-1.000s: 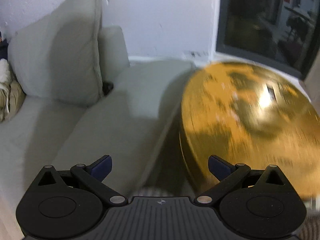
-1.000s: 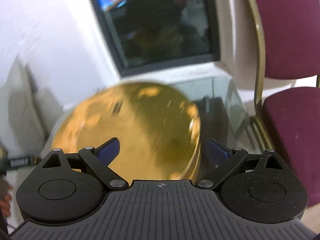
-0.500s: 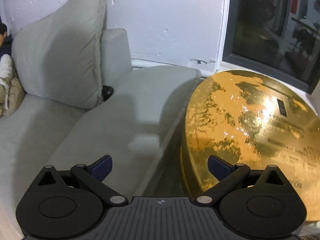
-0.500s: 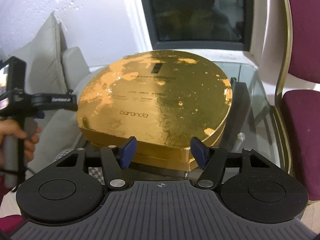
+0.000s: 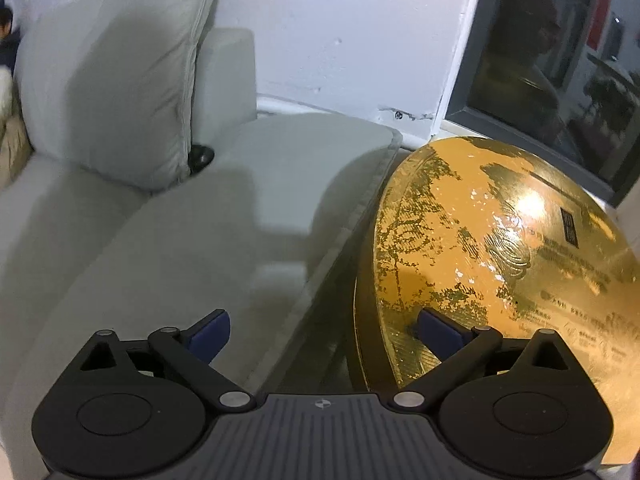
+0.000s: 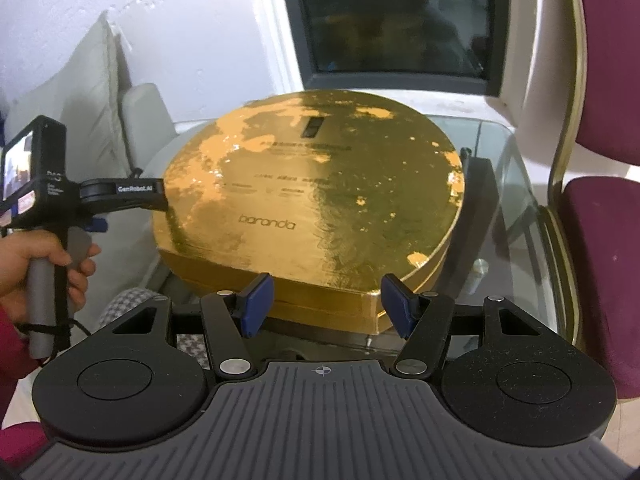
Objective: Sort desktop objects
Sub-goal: 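Lower the gold lid flat onto the box with the right gripper, then open the right gripper to release the lid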
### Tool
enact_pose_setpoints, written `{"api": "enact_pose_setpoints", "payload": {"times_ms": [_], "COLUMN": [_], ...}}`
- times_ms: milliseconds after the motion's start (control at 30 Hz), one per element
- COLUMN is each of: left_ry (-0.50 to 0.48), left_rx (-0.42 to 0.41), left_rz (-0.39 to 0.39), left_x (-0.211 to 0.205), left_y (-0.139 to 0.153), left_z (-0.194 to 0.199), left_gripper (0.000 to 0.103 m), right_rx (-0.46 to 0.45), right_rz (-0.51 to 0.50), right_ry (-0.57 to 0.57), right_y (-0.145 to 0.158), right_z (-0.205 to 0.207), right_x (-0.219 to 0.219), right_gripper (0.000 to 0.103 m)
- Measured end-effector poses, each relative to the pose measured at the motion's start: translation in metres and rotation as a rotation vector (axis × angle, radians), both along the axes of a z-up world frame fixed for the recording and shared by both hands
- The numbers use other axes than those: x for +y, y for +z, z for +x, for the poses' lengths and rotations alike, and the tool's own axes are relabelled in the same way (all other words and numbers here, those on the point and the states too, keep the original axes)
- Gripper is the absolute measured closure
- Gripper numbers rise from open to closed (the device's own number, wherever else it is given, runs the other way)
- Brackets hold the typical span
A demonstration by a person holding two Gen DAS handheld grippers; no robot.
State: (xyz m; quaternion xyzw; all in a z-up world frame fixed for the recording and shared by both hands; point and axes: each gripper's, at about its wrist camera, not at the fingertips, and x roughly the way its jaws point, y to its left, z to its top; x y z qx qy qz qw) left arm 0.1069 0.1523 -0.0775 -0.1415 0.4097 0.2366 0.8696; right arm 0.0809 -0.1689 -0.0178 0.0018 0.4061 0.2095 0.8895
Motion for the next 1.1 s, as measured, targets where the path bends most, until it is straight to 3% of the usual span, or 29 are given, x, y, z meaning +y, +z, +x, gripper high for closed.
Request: {"api": "enact_pose_setpoints", "payload": {"times_ms": [67, 133, 300, 400, 433, 467, 567, 733, 833, 967, 1100], "left_ry": [-0.006, -0.020, -0.154, -0.227, -0.246, -0.259, -0.283, -0.275, -0.273, -0.293, -0.334], "left_rx": [0.013, 0.046, 0.087, 0.098, 0.102, 0.106, 0.127, 0.195, 0.196, 0.202, 0.162], "left_rz": [0.011, 0.070, 0.157, 0.168, 0.166, 0.165, 0.191, 0.199, 0.187, 0.176, 0.178], "left_x": [0.000, -0.008, -0.042, -0.066, -0.074, -0.081, -0.099, -0.105, -0.102, -0.106, -0.121], "left_y": [0.001, 0.009, 0.030, 0.035, 0.035, 0.034, 0.028, 0.009, 0.009, 0.024, 0.050], "left_z": [0.000, -0.002, -0.016, -0.020, -0.019, -0.016, -0.009, -0.003, -0.004, -0.014, -0.025], "left_gripper": [0.000, 0.008, 0.005, 0.002, 0.002, 0.002, 0.002, 0.000, 0.001, 0.001, 0.001], "right_rx": [-0.006, -0.009, 0.005, 0.020, 0.021, 0.009, 0.018, 0.078, 0.076, 0.123, 0.089], "right_rz": [-0.003, -0.002, 0.029, 0.041, 0.044, 0.039, -0.007, -0.047, -0.063, -0.019, 0.027], "right_ry": [0.003, -0.002, -0.047, -0.060, -0.057, -0.034, 0.008, 0.011, 0.031, 0.034, 0.025], "right_y": [0.001, 0.002, -0.001, -0.007, -0.010, -0.013, -0.025, -0.040, -0.043, -0.037, -0.011], "right_z": [-0.001, 0.000, 0.007, 0.019, 0.023, 0.028, 0.047, 0.060, 0.056, 0.051, 0.034], "right_x": [0.001, 0.000, -0.010, -0.012, -0.011, -0.009, 0.003, 0.015, 0.018, 0.012, 0.001], "right_gripper": [0.037, 0.037, 0.026, 0.024, 0.030, 0.044, 0.061, 0.062, 0.062, 0.062, 0.056]}}
